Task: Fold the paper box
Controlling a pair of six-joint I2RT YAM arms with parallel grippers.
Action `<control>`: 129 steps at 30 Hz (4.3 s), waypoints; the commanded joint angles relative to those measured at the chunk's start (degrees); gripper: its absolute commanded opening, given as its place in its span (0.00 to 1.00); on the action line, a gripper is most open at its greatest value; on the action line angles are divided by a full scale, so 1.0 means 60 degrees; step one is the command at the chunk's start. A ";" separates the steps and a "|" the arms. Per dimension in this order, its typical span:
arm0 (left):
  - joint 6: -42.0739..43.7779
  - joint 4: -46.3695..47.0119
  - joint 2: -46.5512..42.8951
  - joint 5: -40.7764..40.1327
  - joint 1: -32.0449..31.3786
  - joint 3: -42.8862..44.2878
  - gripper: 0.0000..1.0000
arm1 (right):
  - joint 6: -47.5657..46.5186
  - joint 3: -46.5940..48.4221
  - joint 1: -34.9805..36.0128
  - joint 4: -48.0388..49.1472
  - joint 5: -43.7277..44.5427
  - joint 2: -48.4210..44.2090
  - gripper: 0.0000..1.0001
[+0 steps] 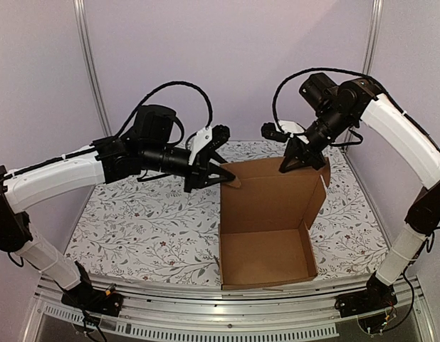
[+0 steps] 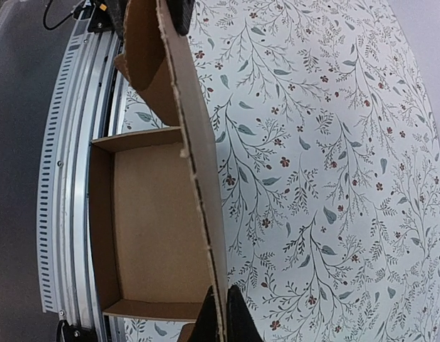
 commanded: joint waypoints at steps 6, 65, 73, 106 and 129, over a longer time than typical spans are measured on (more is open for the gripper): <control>-0.0070 0.0124 0.0391 0.0223 -0.0255 0.0269 0.10 | -0.0042 -0.0001 0.0058 -0.1096 -0.0966 -0.0139 0.02; -0.5436 0.0161 -0.3491 -0.9044 -0.2100 -0.2317 0.64 | 0.3311 -0.4457 -0.3889 0.2423 -0.2001 -0.4647 0.52; -0.5740 -0.0069 -0.3776 -0.9651 -0.3473 -0.3759 0.63 | 0.4165 -0.6490 -0.4104 0.3664 -0.1763 -0.6478 0.56; -0.7147 -0.0574 0.0541 -1.2487 -0.4415 -0.1166 0.61 | 0.3364 -0.8442 -0.4751 0.3268 -0.2966 -0.6877 0.66; -0.3620 0.1726 0.2751 -0.9612 -0.1516 0.1421 0.61 | 0.4546 -0.5766 -0.4366 0.4755 -0.4512 -0.3096 0.65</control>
